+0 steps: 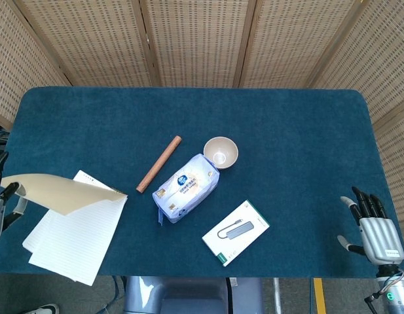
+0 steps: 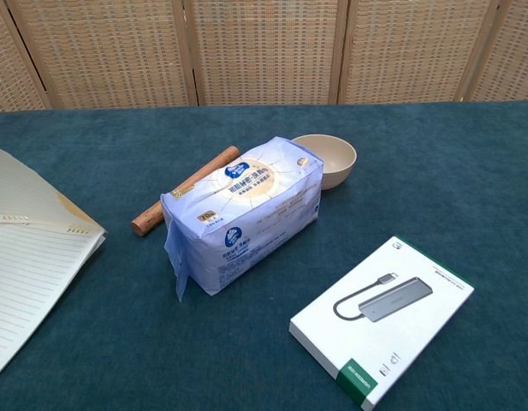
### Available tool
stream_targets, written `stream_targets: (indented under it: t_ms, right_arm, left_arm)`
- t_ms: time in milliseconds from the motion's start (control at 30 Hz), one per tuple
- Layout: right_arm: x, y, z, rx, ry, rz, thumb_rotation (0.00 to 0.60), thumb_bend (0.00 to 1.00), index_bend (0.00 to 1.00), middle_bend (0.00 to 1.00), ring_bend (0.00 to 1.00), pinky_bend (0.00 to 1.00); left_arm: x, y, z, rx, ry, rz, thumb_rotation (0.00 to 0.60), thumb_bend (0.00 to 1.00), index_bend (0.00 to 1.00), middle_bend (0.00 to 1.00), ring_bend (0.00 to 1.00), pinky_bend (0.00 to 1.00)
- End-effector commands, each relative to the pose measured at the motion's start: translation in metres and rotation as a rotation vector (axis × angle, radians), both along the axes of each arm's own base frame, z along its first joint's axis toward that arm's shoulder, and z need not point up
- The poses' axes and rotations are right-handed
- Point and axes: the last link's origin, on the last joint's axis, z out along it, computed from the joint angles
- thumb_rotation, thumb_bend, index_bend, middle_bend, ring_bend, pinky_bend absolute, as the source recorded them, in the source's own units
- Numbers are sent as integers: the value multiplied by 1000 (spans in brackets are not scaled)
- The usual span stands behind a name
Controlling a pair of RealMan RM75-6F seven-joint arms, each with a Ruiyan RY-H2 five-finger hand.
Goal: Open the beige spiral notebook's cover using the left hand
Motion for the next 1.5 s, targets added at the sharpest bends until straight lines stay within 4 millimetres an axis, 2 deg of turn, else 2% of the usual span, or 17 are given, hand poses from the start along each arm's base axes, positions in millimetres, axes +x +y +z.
stream_targets:
  t_ms: [33,133,333,500,567,633,833,900,967,1100,1300,1500]
  right_arm:
    - [0,0,0,0,0,0,600,231,148,0,0,25]
    - [0,0,0,1,1,1,600,234,148,0,0,25]
    - [0,-1,0,3,-3,-2,600,232,148,0,0,25]
    - [0,-1,0,4,-6,1,600,232,148,0,0,25]
    - [1,-1,0,6,-6,3,600,232,148,0,0,25]
    - [1,-1,0,6,-6,4,600,234,148,0,0,25]
    - [1,-1,0,7,-7,5,600,234,149,0,0,25]
    - [1,-1,0,7,-7,5,600,233,148,0,0,25]
    - [1,-1,0,8,-6,5,600,232,148,0,0,25]
    - [1,-1,0,9,-5,5,600,231,149,0,0,25]
    - [1,0,0,8,-7,2,600,232,149,0,0,25]
    - [0,-1,0,10,-6,1,600,232,149,0,0,25]
  left_arm:
    - [1,39,-1,21,49,15,600,457,850,25,0,0]
    - [4,73,-5,34,64,40,600,456,850,26,0,0]
    - [4,114,-17,35,91,105,600,455,850,26,0,0]
    - [1,135,-31,40,114,156,600,459,839,26,0,0]
    - [0,142,-36,54,134,175,600,453,758,26,0,0]
    - [-1,147,-39,66,143,192,600,439,577,12,0,0]
    - [0,155,-39,108,122,228,600,357,106,0,0,0]
    - [2,156,-37,122,108,232,600,314,22,0,0,0]
    - [3,157,-33,145,91,230,600,241,0,0,0,0]
    - [3,157,-32,144,84,225,600,182,0,0,0,0]
    - [-1,150,-31,126,63,227,600,179,0,0,0,0]
    - [-14,123,-30,91,9,227,600,180,0,0,0,0]
